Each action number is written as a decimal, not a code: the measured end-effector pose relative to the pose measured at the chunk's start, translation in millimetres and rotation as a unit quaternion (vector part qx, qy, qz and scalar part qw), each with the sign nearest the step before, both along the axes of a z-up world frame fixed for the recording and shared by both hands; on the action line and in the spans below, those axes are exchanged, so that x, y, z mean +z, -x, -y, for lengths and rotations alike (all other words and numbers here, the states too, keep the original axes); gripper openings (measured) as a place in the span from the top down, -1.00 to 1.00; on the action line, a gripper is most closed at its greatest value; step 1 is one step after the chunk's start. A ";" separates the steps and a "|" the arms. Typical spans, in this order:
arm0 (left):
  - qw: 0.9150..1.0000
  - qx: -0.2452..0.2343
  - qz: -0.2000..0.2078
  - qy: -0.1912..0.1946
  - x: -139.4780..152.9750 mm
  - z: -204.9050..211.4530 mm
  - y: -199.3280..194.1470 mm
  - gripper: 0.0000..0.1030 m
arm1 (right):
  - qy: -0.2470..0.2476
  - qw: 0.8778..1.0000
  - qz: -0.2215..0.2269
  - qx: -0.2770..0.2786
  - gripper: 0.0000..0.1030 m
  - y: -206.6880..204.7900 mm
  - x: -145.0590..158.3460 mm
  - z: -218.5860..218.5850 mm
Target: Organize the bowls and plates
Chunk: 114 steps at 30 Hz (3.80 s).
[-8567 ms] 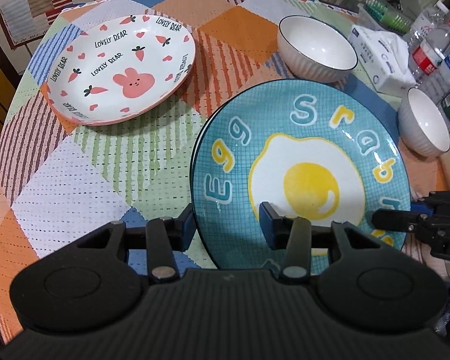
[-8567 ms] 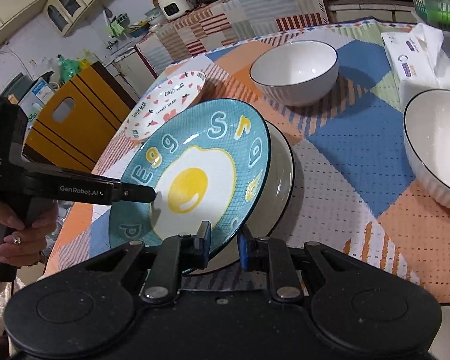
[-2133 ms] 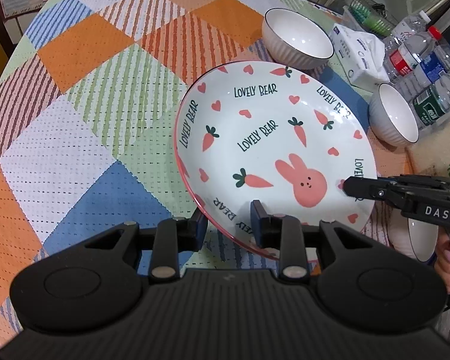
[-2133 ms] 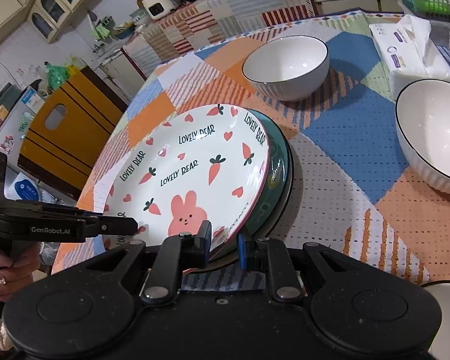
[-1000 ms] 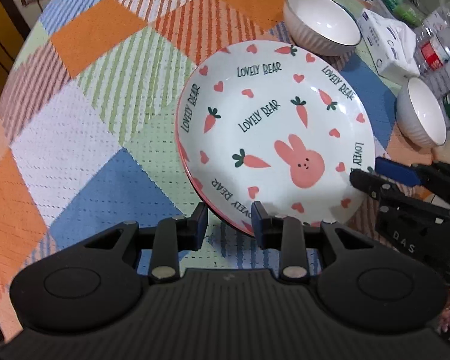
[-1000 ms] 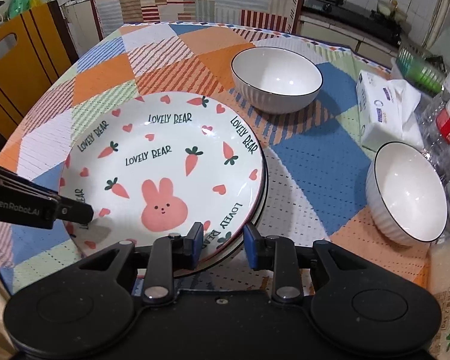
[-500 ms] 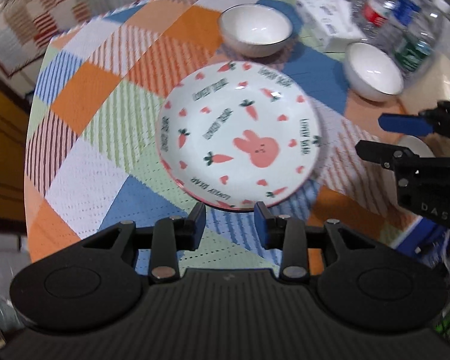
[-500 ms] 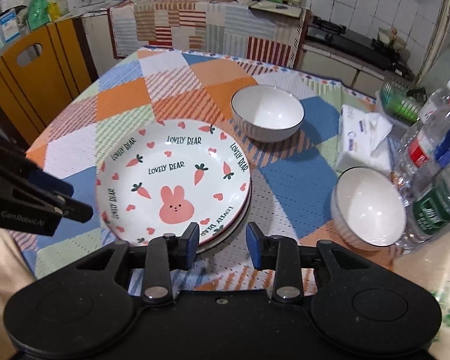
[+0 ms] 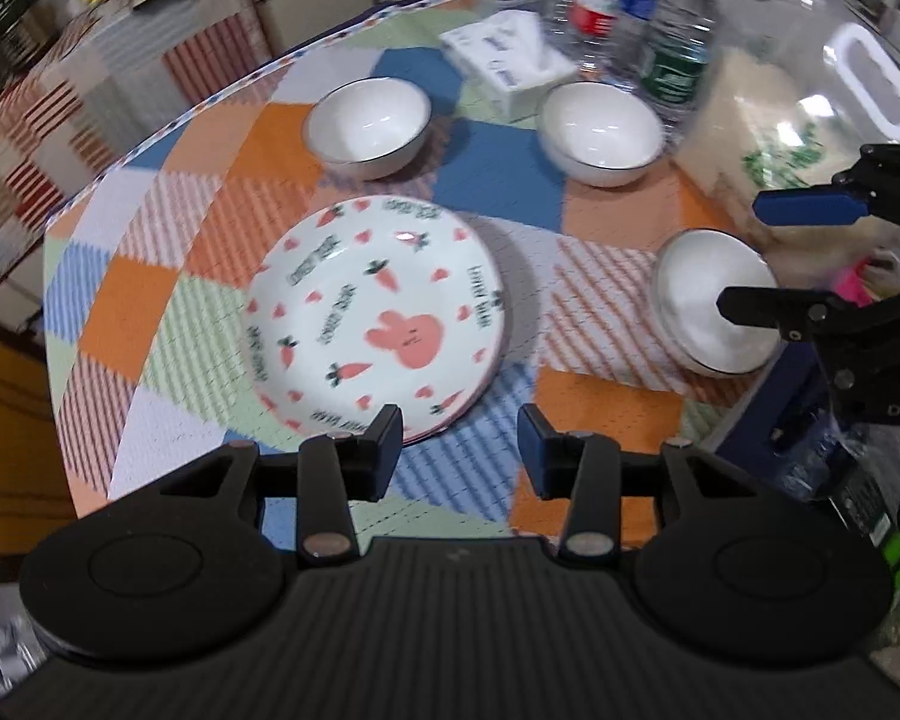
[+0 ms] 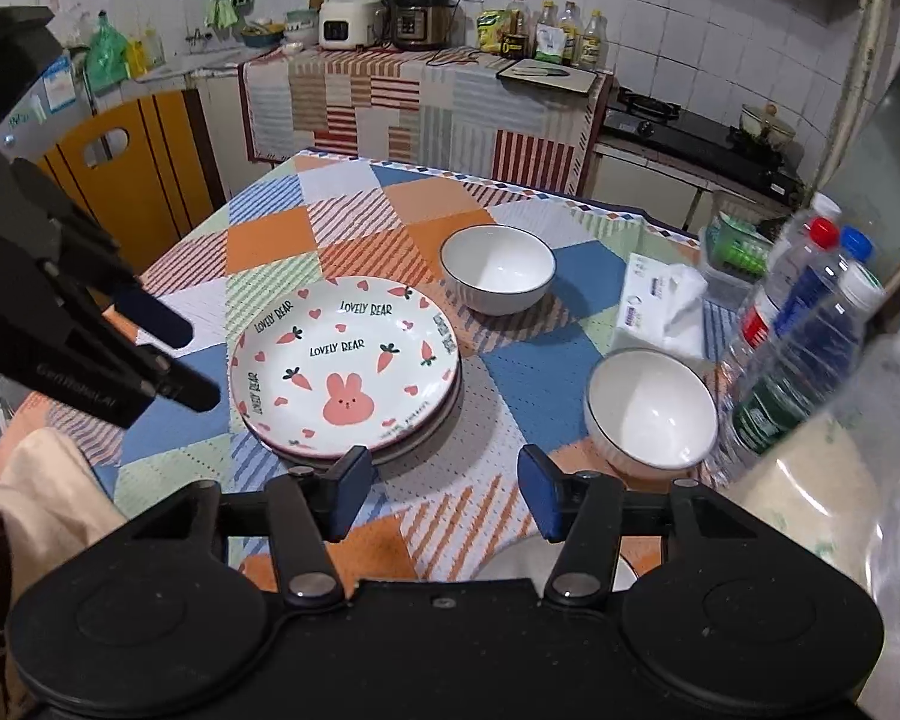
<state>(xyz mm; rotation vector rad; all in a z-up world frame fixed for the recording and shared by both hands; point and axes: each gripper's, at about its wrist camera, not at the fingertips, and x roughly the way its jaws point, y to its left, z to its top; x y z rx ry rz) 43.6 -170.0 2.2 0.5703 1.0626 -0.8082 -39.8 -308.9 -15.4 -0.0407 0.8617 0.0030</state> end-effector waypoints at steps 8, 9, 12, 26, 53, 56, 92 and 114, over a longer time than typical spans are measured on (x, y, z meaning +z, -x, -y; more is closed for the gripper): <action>0.998 -0.066 -0.001 -0.007 -5.8 30.8 23.6 0.19 | -0.017 0.999 0.020 -0.025 -0.28 42.5 4.8 26.5; 0.997 -0.075 -0.004 -0.004 -9.3 36.1 25.7 0.18 | -0.019 0.999 0.025 -0.032 -0.28 46.8 2.5 30.7; 0.997 -0.083 0.007 0.006 -22.1 53.3 33.1 0.18 | -0.030 0.998 0.028 -0.057 -0.29 54.4 -10.3 43.2; 0.996 -0.058 -0.050 0.049 -80.7 109.0 30.4 -0.07 | -0.086 0.980 0.008 -0.178 -0.29 66.7 -94.7 78.6; 0.982 -0.042 -0.159 0.094 -142.5 121.8 17.5 0.60 | -0.076 0.968 -0.025 -0.236 0.64 43.9 -142.2 95.2; 0.983 -0.040 -0.159 0.087 -141.8 122.2 19.4 0.64 | -0.086 0.966 -0.025 -0.242 0.67 42.9 -142.3 97.3; 0.971 0.102 -0.207 0.057 -145.8 34.7 -19.2 0.65 | -0.086 0.989 -0.050 -0.109 0.78 -30.2 -145.3 48.4; 0.991 0.037 -0.109 0.074 -53.9 52.5 -37.3 0.51 | -0.006 0.997 0.061 -0.056 0.19 -12.5 -44.7 69.9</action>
